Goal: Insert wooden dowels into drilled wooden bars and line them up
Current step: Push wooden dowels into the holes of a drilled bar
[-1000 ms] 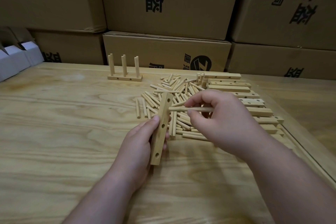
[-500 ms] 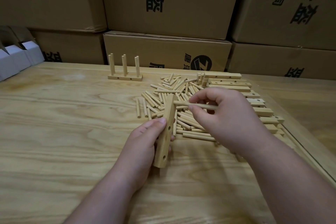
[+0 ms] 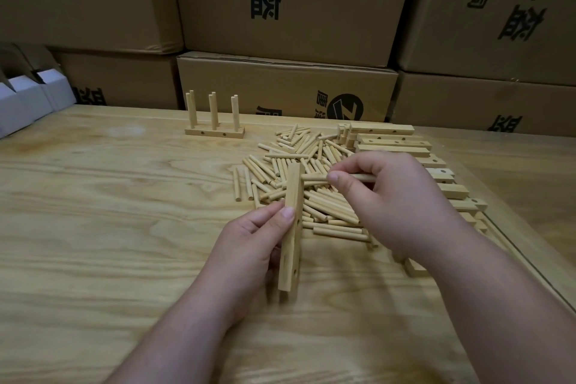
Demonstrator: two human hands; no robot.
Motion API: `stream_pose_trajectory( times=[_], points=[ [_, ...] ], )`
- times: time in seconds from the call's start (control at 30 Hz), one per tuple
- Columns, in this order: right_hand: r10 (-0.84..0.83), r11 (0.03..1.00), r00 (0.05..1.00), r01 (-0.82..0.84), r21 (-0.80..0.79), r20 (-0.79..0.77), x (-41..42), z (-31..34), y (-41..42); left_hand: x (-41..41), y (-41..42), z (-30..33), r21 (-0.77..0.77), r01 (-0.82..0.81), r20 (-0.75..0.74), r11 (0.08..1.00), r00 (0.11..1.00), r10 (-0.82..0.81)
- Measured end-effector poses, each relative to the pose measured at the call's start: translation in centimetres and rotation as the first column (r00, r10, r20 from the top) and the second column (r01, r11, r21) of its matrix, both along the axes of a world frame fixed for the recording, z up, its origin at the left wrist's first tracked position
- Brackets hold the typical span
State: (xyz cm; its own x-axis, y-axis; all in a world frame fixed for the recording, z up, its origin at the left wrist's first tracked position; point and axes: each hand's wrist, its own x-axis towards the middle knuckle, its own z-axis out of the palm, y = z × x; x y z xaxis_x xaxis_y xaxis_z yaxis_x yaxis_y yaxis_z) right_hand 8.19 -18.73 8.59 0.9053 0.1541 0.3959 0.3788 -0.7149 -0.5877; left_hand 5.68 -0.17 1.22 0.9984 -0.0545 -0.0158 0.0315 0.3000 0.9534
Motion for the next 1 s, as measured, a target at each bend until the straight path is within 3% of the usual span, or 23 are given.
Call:
stream_pose_trajectory(
  times=[0.3, 0.47, 1.0],
  points=[
    [0.115, 0.993, 0.991, -0.113, 0.024, -0.065, -0.7, 0.0, 0.7, 0.4, 0.0, -0.1, -0.08, -0.106, -0.029, 0.991, 0.994, 0.104],
    [0.12, 0.991, 0.989, -0.125, -0.048, -0.091, -0.8, 0.0, 0.8, 0.4, 0.3, 0.0, -0.136, -0.052, -0.028, 0.989, 0.998, 0.049],
    [0.057, 0.998, 0.998, -0.056, -0.024, 0.012, -0.3, -1.2, 0.9, 0.2, 0.6, 0.5, -0.169, -0.008, -0.039, 0.986, 0.999, 0.002]
  ],
)
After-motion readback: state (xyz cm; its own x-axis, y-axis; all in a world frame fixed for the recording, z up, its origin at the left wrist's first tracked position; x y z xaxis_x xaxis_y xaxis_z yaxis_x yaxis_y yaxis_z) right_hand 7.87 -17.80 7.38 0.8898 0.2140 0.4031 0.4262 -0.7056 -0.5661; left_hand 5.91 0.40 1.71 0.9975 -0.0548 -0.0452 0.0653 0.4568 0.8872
